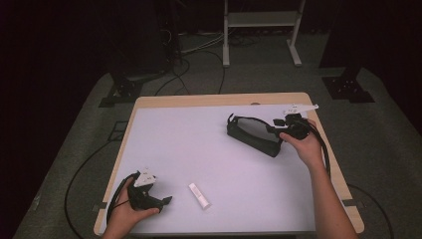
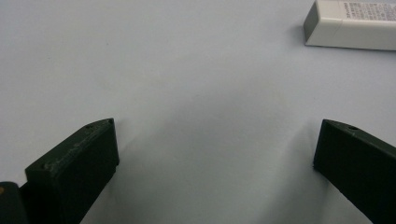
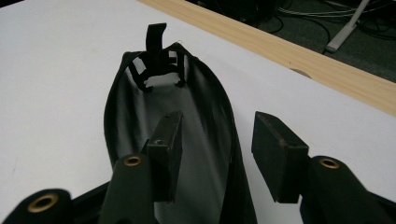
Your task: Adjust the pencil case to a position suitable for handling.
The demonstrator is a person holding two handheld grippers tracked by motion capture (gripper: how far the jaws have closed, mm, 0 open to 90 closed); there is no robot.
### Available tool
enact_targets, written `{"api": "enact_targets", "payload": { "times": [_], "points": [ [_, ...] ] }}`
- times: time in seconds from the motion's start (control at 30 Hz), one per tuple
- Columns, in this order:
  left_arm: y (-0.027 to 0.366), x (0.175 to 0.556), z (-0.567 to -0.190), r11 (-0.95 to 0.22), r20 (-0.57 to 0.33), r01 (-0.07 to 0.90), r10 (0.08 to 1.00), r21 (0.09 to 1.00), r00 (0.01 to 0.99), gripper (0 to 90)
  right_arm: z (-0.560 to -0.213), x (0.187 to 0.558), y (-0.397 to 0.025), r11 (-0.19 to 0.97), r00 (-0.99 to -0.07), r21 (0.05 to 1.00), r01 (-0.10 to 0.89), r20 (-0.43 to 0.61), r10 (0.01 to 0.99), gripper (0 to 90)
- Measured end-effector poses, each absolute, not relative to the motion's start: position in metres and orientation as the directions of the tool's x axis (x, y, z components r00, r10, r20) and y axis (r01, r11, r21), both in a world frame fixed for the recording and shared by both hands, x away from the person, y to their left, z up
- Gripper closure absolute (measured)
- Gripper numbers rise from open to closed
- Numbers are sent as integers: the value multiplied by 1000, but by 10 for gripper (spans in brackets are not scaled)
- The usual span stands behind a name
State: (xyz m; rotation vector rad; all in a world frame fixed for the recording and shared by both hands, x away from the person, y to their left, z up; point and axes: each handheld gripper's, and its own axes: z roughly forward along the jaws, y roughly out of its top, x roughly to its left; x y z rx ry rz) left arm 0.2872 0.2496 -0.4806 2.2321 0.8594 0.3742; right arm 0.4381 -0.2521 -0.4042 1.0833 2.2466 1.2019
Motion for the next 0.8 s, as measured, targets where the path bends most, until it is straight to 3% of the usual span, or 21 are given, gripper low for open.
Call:
{"api": "enact_targets", "payload": {
  "times": [0.47,0.8],
  "points": [
    [250,287,-480,-532,16,471,674,704,738,0,-412,460,-245,364,-653,807,465,35,756,580],
    [250,287,-481,-531,15,472,675,704,737,0,-420,470,-240,375,-659,791,483,46,751,669]
  ]
}}
